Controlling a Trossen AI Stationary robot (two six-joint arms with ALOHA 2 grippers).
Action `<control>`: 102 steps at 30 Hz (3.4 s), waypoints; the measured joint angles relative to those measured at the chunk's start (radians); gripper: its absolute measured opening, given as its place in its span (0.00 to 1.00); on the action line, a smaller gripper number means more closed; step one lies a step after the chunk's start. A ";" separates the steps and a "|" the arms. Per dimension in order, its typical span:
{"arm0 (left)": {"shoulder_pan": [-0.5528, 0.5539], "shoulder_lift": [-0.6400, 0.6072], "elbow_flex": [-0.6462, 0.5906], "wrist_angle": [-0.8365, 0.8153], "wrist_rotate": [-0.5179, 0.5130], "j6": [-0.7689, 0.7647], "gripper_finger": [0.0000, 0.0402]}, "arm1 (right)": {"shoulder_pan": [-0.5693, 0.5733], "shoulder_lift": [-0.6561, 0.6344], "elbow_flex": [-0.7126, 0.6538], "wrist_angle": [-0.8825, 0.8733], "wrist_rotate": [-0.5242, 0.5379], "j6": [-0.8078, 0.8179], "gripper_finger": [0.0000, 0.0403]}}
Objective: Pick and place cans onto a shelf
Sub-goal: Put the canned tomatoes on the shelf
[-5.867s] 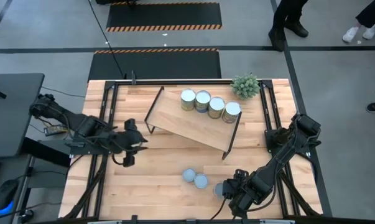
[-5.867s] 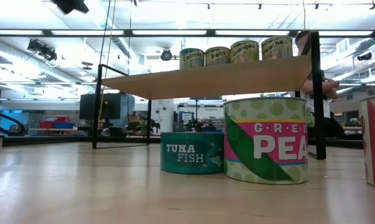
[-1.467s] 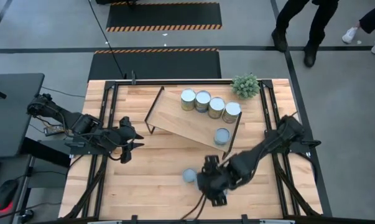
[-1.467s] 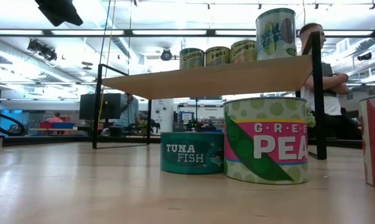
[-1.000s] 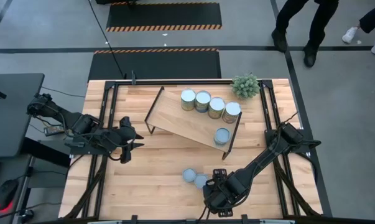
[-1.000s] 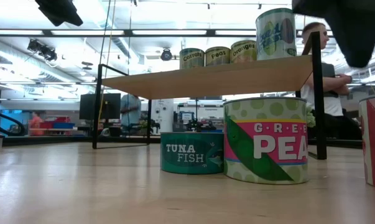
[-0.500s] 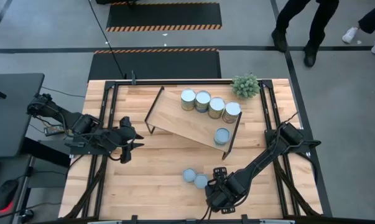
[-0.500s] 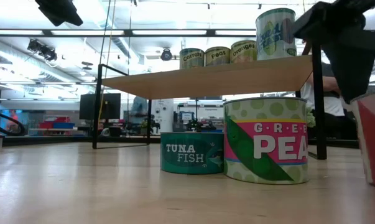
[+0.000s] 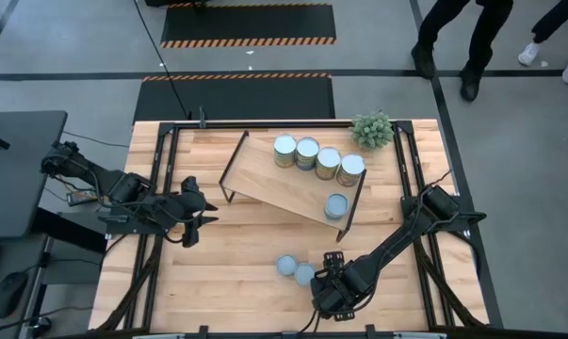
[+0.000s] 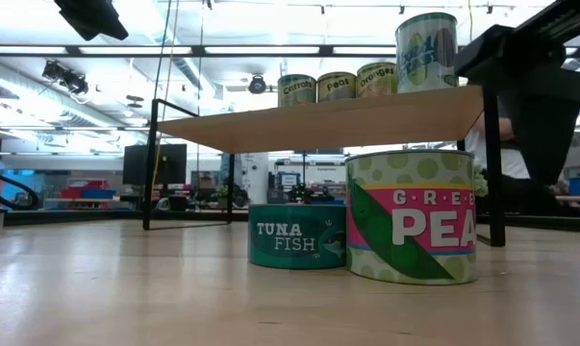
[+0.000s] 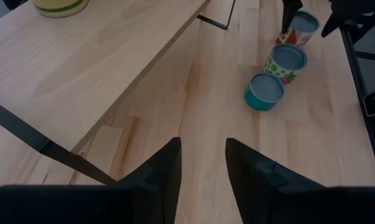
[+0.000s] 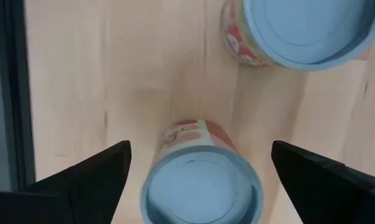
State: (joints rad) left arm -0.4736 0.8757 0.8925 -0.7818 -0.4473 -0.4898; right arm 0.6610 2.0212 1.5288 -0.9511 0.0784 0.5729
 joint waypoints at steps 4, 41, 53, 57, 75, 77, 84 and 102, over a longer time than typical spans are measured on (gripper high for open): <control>0.000 0.000 0.000 0.000 0.000 0.004 0.32 | 0.000 0.000 0.001 -0.013 0.001 0.002 0.98; 0.000 0.000 0.000 0.000 0.027 0.002 0.32 | -0.086 0.000 -0.094 0.062 -0.136 0.121 0.72; 0.000 -0.001 0.000 0.002 0.027 0.003 0.32 | -0.243 -0.003 0.244 -0.217 -0.086 -0.030 0.72; 0.000 -0.001 0.000 0.002 0.027 0.004 0.32 | -0.289 -0.003 0.341 -0.271 -0.071 -0.074 0.72; 0.000 0.000 0.000 0.005 0.026 0.003 0.32 | -0.518 -0.005 0.609 -0.503 -0.052 -0.144 0.72; 0.000 -0.001 0.000 0.005 0.026 0.003 0.32 | -0.536 -0.004 0.608 -0.519 -0.049 -0.202 0.72; 0.000 0.000 0.000 0.005 0.026 0.003 0.32 | -0.601 -0.004 0.608 -0.536 -0.042 -0.320 0.73; 0.000 0.000 0.000 0.004 0.026 0.003 0.32 | -0.617 0.007 0.499 -0.486 -0.041 -0.368 0.73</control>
State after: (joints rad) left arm -0.4732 0.8761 0.8925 -0.7783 -0.4213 -0.4866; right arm 0.0441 2.0278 2.0278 -1.4369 0.0377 0.2051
